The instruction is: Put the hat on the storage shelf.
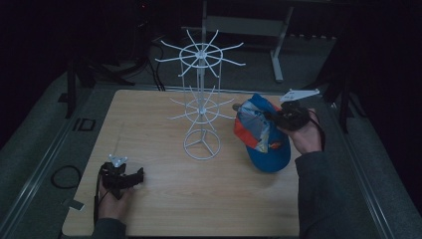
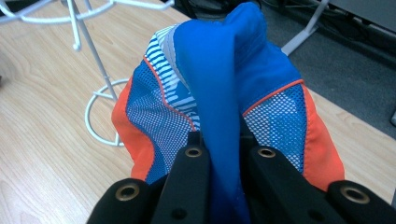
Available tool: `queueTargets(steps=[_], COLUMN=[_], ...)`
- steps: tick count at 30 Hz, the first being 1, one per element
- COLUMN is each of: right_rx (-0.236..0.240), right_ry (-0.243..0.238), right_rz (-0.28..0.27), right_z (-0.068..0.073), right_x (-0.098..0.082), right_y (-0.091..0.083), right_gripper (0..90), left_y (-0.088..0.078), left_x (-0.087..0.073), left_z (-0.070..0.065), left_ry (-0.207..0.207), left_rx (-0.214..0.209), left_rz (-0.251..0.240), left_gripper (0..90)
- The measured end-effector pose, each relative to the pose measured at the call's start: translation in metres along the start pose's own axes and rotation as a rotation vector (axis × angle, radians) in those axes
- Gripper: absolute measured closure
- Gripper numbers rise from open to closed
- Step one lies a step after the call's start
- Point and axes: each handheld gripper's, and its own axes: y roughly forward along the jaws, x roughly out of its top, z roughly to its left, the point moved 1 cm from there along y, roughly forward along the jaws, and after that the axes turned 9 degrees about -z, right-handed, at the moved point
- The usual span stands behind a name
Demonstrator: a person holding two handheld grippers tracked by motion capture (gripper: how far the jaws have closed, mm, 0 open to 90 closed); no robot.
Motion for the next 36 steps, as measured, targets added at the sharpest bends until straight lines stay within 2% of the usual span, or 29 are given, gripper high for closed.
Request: queueTargets(steps=[14, 18, 36], right_rx=[0.035, 0.058, 0.126], right_ry=[-0.009, -0.014, -0.021], right_rz=[-0.064, -0.104, -0.211], right_z=[-0.006, -0.008, -0.011], right_x=[0.02, 0.025, 0.043], right_y=[-0.014, -0.02, -0.048], right_gripper=[89.2, 89.2, 89.3], left_y=[0.0, 0.0, 0.0], left_x=[0.0, 0.0, 0.0], left_z=[0.0, 0.0, 0.0], left_ry=[0.006, 0.006, 0.009], left_rx=[-0.005, -0.006, -0.008], left_rz=[0.002, 0.002, 0.003], left_gripper=[12.8, 12.8, 12.8])
